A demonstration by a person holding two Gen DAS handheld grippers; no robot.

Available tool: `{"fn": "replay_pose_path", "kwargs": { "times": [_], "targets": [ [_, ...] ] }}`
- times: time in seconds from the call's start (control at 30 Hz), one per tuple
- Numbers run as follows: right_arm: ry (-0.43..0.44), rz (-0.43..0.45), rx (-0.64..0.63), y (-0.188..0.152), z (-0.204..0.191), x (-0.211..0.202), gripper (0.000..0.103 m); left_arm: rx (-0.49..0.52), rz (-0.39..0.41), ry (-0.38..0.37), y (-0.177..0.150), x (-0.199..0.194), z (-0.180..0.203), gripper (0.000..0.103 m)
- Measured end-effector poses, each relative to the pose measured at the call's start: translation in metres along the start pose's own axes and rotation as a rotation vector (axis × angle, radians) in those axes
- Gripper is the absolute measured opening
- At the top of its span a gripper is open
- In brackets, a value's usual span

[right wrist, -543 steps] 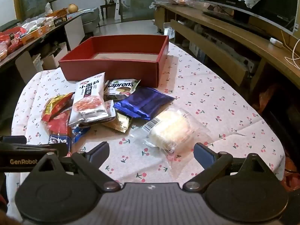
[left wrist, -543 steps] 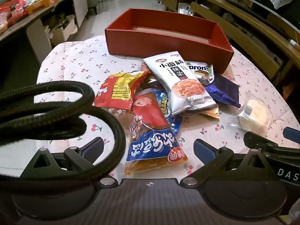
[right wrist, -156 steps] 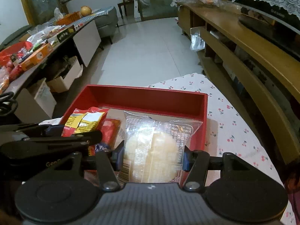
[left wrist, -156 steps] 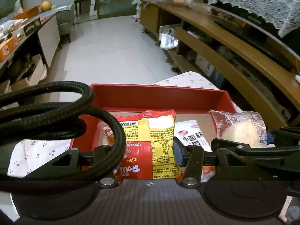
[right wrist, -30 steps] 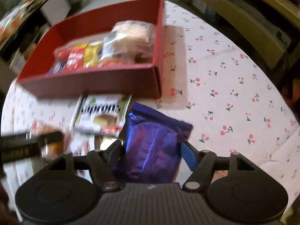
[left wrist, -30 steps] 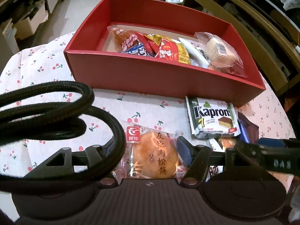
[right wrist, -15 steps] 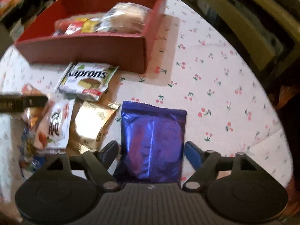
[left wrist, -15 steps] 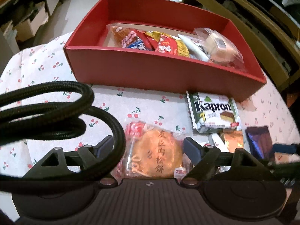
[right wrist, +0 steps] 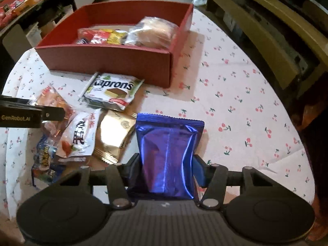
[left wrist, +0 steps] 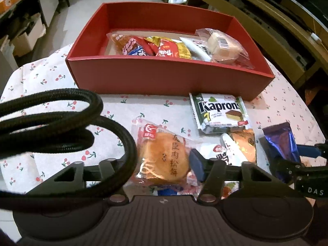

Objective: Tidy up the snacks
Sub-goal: 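Lift the pastry bag and purple packet toward the red tray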

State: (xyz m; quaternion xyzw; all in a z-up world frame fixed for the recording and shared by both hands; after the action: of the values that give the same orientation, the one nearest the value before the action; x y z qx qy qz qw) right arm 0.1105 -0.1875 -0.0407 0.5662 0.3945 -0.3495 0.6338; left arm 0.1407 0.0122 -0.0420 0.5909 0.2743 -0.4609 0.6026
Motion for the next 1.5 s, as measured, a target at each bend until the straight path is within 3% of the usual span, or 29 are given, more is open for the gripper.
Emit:
{"fn": "replay_pose_path", "kwargs": {
  "times": [0.2, 0.27, 0.43, 0.57, 0.8, 1.0, 1.13, 1.2, 1.27, 1.3, 1.37, 1.5],
  "targets": [
    [0.028, -0.008, -0.006, -0.001, -0.004, 0.000, 0.061, 0.015, -0.002, 0.027, 0.000, 0.008, 0.001, 0.078],
    [0.030, -0.011, -0.007, -0.002, -0.005, 0.000, 0.061, 0.020, -0.006, 0.039, 0.003, 0.014, 0.002, 0.089],
    [0.047, -0.018, -0.006, -0.001, -0.003, 0.002, 0.061, 0.050, -0.013, 0.040, 0.000, 0.019, -0.001, 0.091],
    [0.077, -0.037, -0.008, -0.001, -0.007, 0.003, 0.061, 0.129, -0.011, 0.076, 0.002, 0.027, 0.007, 0.102],
    [0.097, -0.032, 0.003, 0.001, -0.008, 0.000, 0.061, 0.109, 0.012, 0.047, 0.010, 0.016, 0.003, 0.100],
    [0.111, -0.029, -0.002, 0.002, -0.009, -0.002, 0.061, 0.043, -0.038, 0.002, 0.005, 0.023, -0.002, 0.102],
    [0.117, -0.027, -0.012, 0.001, -0.010, -0.002, 0.061, 0.050, -0.027, 0.021, 0.004, 0.028, 0.002, 0.103],
    [0.118, -0.030, -0.012, 0.001, -0.010, -0.001, 0.061, 0.093, -0.022, 0.031, 0.001, 0.027, 0.009, 0.099],
    [0.121, -0.030, -0.004, 0.002, -0.008, -0.002, 0.061, 0.127, -0.018, 0.001, 0.004, 0.019, 0.014, 0.084],
    [0.125, -0.030, 0.000, 0.001, -0.007, -0.002, 0.061, 0.127, 0.001, 0.000, 0.007, 0.012, 0.012, 0.084],
    [0.129, -0.028, 0.002, 0.001, -0.006, -0.003, 0.061, 0.155, 0.018, 0.016, 0.009, 0.007, 0.009, 0.095],
    [0.137, -0.028, 0.000, 0.002, -0.008, -0.003, 0.061, 0.168, -0.009, -0.021, 0.006, 0.016, 0.012, 0.096]
  ]
}}
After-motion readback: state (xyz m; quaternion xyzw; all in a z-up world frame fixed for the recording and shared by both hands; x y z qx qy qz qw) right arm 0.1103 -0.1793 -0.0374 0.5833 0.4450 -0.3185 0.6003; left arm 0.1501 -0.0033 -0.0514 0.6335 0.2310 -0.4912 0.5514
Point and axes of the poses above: each gripper's, at about its wrist camera, not at the fingertips, and x roughly the way its jaws point, z to its right, y to its top, the point moved 3 cm from there along x, roughly the way its jaws point, and after that the axes turned 4 degrees about -y, right-handed, at the moved point
